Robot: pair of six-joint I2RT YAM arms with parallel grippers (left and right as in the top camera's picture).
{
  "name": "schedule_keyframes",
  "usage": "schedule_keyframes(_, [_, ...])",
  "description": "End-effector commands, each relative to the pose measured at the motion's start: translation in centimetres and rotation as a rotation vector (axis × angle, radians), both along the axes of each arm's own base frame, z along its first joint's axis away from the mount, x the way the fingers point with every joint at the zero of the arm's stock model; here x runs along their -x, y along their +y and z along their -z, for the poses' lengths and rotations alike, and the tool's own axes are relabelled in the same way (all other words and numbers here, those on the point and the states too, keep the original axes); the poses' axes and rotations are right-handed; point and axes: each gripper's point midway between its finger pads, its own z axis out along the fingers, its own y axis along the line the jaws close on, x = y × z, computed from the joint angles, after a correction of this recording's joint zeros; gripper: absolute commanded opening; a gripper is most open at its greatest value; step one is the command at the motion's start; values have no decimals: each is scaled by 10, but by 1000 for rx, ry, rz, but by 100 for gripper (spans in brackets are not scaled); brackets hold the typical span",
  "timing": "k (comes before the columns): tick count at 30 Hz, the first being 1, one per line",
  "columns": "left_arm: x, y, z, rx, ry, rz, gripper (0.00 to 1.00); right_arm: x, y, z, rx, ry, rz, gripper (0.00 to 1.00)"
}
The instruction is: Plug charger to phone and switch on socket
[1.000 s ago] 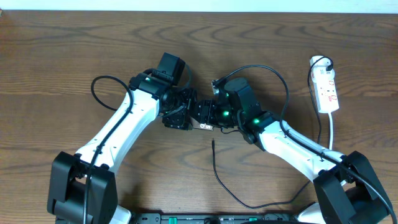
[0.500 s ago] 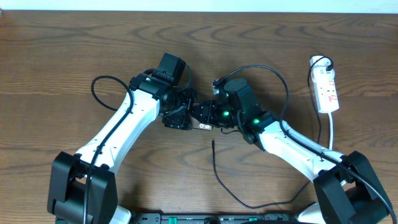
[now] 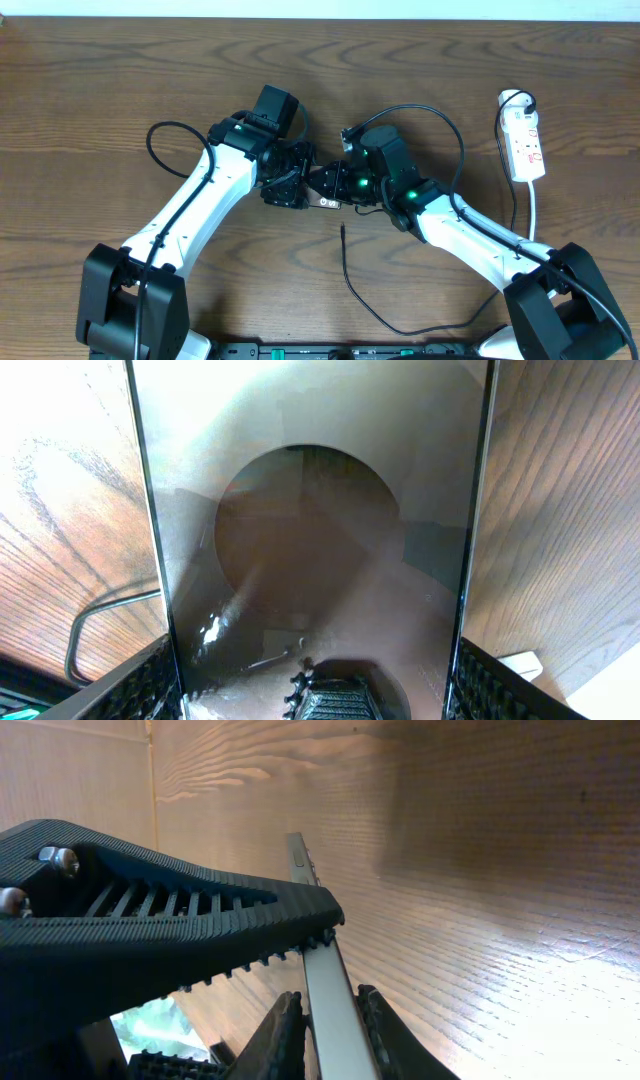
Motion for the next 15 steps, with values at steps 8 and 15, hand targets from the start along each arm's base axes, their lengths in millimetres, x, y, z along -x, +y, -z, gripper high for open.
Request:
schedule_keyframes(8, [-2, -14, -22, 63, -40, 25, 7, 1, 7, -4, -6, -17, -22, 11])
schedule_keyframes(15, [-2, -14, -22, 63, -40, 25, 7, 1, 7, -4, -6, -18, -22, 6])
